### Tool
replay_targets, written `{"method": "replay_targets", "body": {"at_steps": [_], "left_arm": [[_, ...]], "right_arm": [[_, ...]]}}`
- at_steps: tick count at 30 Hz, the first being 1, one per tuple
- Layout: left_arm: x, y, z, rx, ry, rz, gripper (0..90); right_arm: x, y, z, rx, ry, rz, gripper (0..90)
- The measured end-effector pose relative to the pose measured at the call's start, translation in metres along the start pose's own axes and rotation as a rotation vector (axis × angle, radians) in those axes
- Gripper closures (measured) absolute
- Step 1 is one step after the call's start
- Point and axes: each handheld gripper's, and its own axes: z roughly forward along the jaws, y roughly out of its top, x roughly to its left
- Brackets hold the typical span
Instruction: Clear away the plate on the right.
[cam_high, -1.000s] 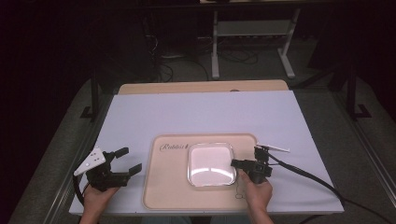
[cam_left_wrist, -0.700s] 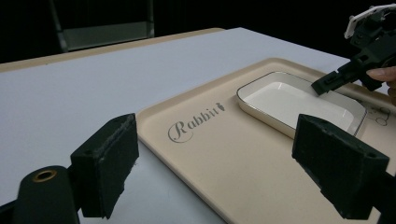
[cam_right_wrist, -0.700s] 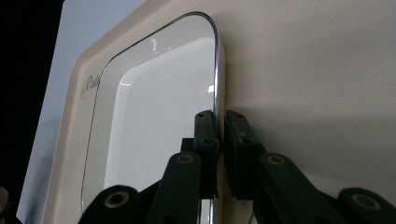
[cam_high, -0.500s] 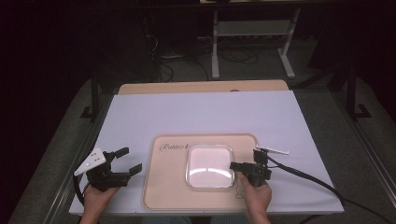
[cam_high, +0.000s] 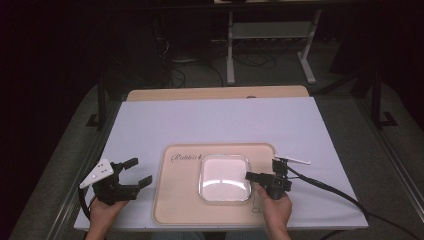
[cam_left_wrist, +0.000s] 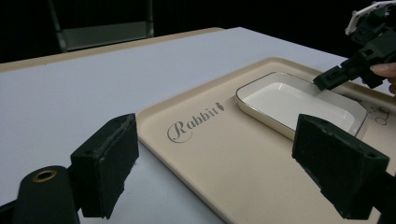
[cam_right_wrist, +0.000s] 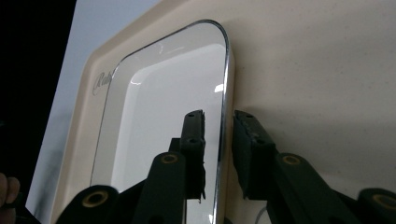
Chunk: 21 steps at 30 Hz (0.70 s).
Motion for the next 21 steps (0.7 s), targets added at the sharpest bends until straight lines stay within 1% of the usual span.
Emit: {"method": "replay_targets", "body": {"at_steps": [2,4,6,12,16,21], "left_arm": [[0.000,0.000,0.000,0.002,0.000,0.000,14.4],[-0.001,0.000,0.001,0.002,0.000,0.004,14.4],[-0.001,0.000,0.001,0.006,-0.001,0.003,14.4],[-0.001,0.000,0.002,0.011,0.003,0.006,14.4],[-0.002,0.000,0.002,0.015,0.008,0.012,14.4],[-0.002,-0.001,0.004,0.025,0.009,0.010,14.4]], "right_arm": [[0.000,0.002,-0.002,-0.004,0.001,-0.010,69.8],[0.001,0.004,-0.006,-0.022,0.000,-0.023,69.5],[0.002,0.006,-0.011,-0.040,0.004,-0.041,66.5],[0.002,0.011,-0.025,-0.116,-0.008,-0.126,58.4],[0.002,0.016,-0.034,-0.143,-0.009,-0.183,52.4],[0.000,0.021,-0.046,-0.195,-0.024,-0.257,46.3]]}}
